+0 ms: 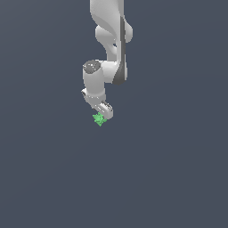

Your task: Pick up the object and move it to a goal position.

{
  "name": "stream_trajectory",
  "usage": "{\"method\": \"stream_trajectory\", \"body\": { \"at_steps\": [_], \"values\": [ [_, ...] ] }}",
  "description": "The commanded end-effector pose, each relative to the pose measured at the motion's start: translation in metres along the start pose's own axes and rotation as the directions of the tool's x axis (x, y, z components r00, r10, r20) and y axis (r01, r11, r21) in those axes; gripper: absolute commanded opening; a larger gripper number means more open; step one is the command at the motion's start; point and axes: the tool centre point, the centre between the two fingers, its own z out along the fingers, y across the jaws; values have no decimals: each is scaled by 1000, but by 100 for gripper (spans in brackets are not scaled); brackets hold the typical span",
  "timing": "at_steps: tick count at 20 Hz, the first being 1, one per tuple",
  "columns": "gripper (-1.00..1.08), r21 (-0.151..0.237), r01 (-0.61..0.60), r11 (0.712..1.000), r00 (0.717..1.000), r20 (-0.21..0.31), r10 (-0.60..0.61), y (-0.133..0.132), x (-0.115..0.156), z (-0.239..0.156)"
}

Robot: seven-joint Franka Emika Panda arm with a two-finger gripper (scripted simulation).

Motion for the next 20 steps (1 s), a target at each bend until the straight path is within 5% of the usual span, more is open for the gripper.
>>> {"method": "stream_trajectory", "body": {
  "at_steps": [1, 16, 17, 20],
  "values": [
    [100, 0, -1, 1000, 1000, 0, 1, 0, 0, 4],
    [100, 0, -6, 1000, 1000, 0, 6, 1, -1, 49],
    [-100, 0, -6, 1000, 1000, 0, 6, 1, -1, 49],
    [-100, 0, -6, 1000, 1000, 0, 6, 1, -1, 49]
  ]
}}
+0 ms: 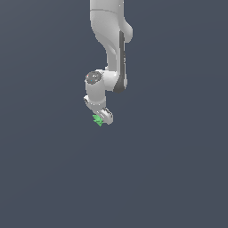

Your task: Pick up the object and move it to a goal position.

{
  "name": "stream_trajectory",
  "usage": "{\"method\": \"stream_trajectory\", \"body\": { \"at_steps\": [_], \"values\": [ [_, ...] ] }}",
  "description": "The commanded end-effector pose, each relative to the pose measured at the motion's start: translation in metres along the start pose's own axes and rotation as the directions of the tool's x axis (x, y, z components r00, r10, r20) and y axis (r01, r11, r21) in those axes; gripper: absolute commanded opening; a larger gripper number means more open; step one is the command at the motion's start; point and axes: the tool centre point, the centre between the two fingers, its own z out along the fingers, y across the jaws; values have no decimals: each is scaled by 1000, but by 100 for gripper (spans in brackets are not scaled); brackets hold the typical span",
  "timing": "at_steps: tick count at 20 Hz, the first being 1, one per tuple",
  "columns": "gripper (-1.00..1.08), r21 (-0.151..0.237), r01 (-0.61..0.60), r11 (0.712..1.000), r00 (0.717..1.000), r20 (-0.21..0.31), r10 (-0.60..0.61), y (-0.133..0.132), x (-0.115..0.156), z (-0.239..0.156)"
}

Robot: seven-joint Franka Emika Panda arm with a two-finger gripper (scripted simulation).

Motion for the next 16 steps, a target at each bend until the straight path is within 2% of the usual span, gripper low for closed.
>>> {"method": "stream_trajectory", "body": {
  "at_steps": [1, 10, 16],
  "values": [
    [-100, -1, -1, 1000, 1000, 0, 1, 1, 0, 1],
    [-100, 0, 0, 1000, 1000, 0, 0, -2, -2, 0],
    [-100, 0, 0, 1000, 1000, 0, 0, -20, -15, -3]
  ]
}}
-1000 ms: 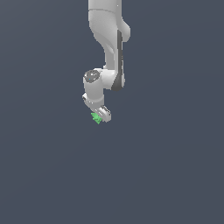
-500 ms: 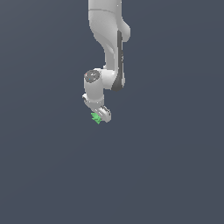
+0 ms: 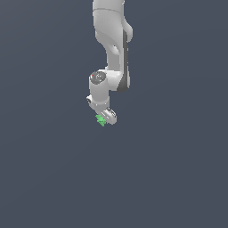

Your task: Pick up the object and move it to a goal position.

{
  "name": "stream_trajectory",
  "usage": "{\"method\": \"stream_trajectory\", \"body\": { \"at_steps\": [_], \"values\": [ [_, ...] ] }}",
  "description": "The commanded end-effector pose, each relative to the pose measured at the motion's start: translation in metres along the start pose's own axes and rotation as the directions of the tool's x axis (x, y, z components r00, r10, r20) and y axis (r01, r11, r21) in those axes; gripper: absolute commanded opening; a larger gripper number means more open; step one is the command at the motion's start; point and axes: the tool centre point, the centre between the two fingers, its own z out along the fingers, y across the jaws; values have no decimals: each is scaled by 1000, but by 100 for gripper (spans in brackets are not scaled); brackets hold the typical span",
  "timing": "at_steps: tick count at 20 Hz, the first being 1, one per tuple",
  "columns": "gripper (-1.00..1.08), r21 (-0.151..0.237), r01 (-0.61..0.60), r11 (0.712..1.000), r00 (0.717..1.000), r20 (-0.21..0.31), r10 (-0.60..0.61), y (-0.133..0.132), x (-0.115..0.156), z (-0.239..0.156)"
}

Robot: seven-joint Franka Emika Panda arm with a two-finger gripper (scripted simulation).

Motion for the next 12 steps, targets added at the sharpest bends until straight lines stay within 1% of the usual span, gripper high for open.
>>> {"method": "stream_trajectory", "body": {
  "at_steps": [1, 6, 12],
  "values": [
    [-100, 0, 1, 1000, 1000, 0, -1, -11, -8, -2],
    [-100, 0, 1, 1000, 1000, 0, -1, -42, -31, -6],
    [-100, 0, 1, 1000, 1000, 0, -1, -96, -70, -14]
  ]
}}
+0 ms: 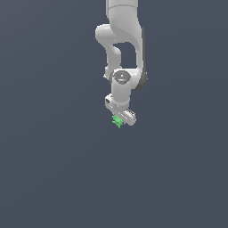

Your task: Pick up the object and move it to a goal position.

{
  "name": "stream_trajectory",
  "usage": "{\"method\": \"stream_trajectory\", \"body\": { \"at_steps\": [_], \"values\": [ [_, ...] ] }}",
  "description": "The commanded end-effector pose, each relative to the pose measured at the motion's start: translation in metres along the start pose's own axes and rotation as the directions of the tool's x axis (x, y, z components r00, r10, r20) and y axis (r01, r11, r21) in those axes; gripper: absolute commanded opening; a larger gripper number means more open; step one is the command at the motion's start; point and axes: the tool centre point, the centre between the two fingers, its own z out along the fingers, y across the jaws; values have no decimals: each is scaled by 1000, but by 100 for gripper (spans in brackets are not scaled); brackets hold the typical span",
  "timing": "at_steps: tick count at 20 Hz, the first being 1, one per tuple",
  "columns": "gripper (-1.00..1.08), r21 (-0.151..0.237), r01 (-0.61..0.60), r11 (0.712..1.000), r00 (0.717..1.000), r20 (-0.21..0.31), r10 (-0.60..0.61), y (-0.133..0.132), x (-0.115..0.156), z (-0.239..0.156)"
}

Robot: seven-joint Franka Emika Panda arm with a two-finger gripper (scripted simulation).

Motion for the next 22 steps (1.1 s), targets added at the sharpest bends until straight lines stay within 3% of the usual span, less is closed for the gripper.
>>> {"method": "stream_trajectory", "body": {
  "at_steps": [1, 12, 22],
  "values": [
    [-100, 0, 0, 1000, 1000, 0, 0, -25, -18, -4],
    [-100, 0, 0, 1000, 1000, 0, 0, -120, -84, -18],
    [-100, 0, 0, 1000, 1000, 0, 0, -153, -103, -22]
  ]
}}
